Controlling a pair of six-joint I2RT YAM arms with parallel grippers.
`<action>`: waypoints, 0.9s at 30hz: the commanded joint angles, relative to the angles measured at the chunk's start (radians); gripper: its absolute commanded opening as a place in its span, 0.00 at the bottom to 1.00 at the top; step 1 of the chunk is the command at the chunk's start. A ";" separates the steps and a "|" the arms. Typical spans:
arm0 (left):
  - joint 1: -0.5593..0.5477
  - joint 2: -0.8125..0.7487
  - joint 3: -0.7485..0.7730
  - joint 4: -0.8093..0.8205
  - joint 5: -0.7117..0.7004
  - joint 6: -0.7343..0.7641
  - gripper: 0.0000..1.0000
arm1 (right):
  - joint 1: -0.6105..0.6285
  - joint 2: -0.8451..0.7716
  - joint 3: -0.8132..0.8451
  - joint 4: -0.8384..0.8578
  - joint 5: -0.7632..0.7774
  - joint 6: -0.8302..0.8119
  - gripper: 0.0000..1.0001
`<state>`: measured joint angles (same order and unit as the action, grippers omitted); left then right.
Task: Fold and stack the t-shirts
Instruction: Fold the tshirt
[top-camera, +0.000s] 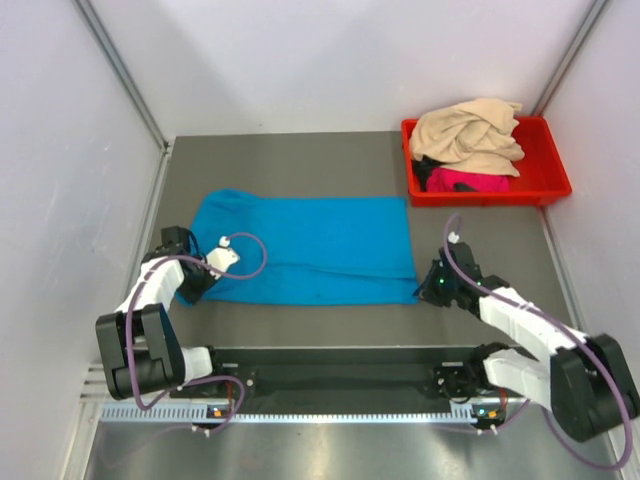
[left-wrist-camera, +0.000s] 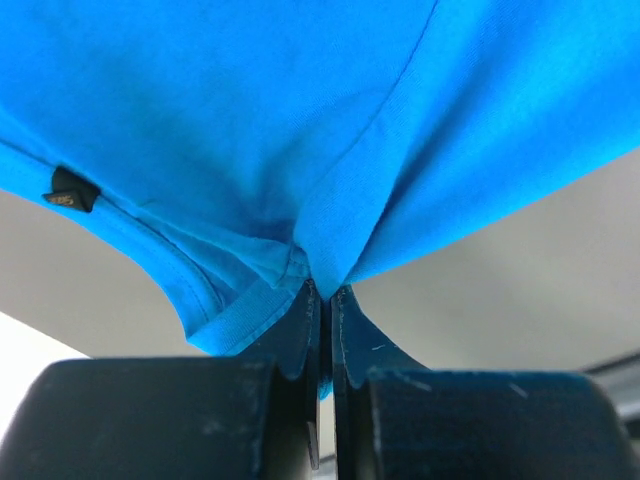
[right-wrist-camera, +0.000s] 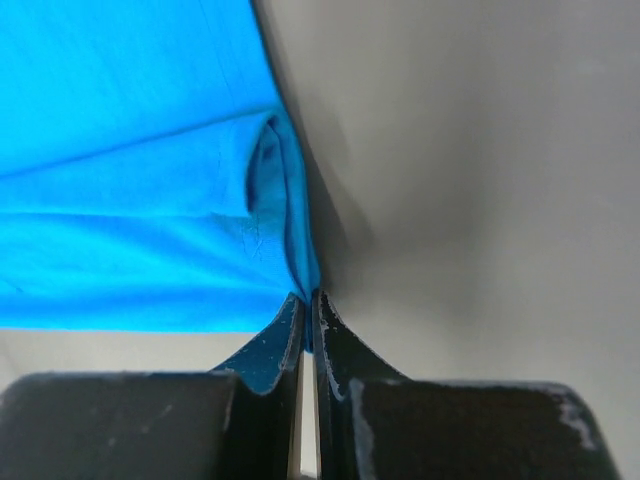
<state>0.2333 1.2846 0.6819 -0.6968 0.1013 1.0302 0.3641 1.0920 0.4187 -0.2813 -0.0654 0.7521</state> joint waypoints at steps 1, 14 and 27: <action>0.006 -0.024 0.007 -0.101 -0.061 0.102 0.00 | -0.051 -0.115 -0.011 -0.189 0.050 -0.016 0.00; 0.006 -0.004 0.266 -0.342 0.029 0.082 0.83 | -0.094 -0.098 0.175 -0.271 0.139 -0.149 0.51; 0.024 0.269 0.580 0.280 0.150 -0.683 0.67 | -0.051 0.394 0.728 -0.091 0.048 -0.477 0.50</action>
<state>0.2546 1.4525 1.1782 -0.6731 0.1680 0.6380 0.3012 1.3804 0.9661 -0.4427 -0.0116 0.4118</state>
